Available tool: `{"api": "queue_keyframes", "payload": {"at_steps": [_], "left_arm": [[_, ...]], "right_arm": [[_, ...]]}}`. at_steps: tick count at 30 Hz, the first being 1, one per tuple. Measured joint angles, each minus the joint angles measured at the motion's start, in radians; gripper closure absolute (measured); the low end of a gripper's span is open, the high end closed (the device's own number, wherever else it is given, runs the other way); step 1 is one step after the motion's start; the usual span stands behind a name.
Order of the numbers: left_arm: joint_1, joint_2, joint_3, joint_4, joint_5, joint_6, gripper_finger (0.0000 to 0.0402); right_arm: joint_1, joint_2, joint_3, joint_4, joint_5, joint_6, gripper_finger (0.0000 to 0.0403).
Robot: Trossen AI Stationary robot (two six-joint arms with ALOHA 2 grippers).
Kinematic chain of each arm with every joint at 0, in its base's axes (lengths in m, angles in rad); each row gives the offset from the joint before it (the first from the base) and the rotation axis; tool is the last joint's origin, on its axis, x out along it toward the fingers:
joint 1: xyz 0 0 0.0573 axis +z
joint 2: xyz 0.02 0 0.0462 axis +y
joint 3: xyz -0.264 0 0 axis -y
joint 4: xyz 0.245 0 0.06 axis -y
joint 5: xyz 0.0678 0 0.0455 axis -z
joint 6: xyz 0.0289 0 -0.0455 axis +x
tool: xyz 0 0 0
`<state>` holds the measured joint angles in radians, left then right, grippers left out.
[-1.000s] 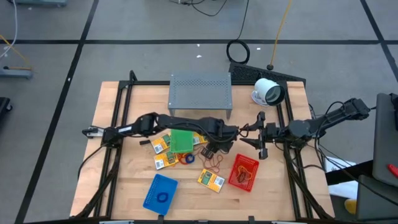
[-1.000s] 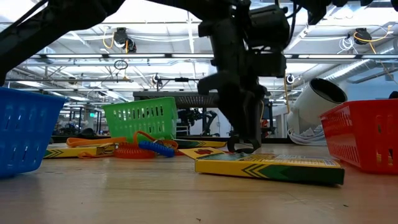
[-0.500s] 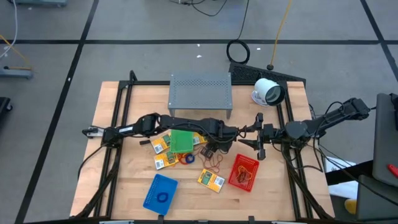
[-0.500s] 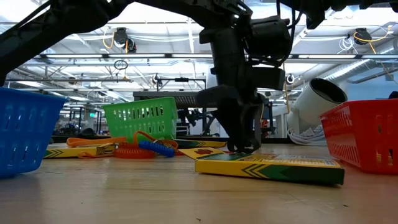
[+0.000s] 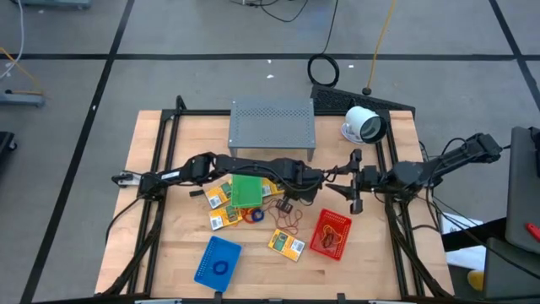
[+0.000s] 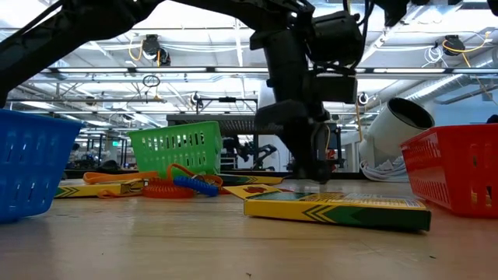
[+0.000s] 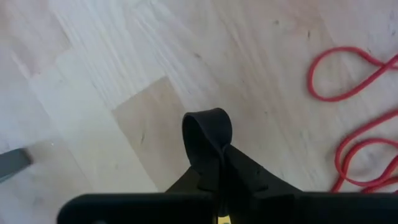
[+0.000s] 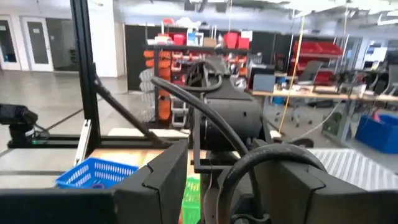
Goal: Pick & Place Office Desk Supplies
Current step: Put the black rubber band into the red bin
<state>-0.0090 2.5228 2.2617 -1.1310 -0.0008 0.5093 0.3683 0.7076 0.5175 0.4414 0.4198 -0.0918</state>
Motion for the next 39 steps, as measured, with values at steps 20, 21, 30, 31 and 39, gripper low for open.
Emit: {"api": "queue_keyframes", "payload": {"at_steps": [20, 21, 30, 31, 39], "left_arm": [[-0.012, -0.050, 0.004, 0.059, 0.003, -0.034, 0.0398], [-0.012, -0.055, 0.004, 0.066, 0.004, -0.035, 0.0398], [-0.006, -0.102, 0.001, 0.060, 0.000, -0.058, 0.0398], [-0.006, -0.103, 0.002, 0.058, 0.000, -0.060, 0.0398], [-0.034, -0.101, 0.002, 0.154, 0.000, -0.060, 0.0398]], "right_arm": [[0.001, -0.258, -0.001, -0.146, -0.110, -0.030, 0.0232], [0.001, -0.266, -0.001, -0.147, -0.113, -0.028, 0.0232], [0.007, -0.359, 0.006, -0.061, -0.288, -0.039, 0.0232], [0.007, -0.375, 0.006, -0.055, -0.312, -0.041, 0.0232], [0.007, -0.429, 0.004, -0.094, -0.315, -0.055, 0.0232]]}}
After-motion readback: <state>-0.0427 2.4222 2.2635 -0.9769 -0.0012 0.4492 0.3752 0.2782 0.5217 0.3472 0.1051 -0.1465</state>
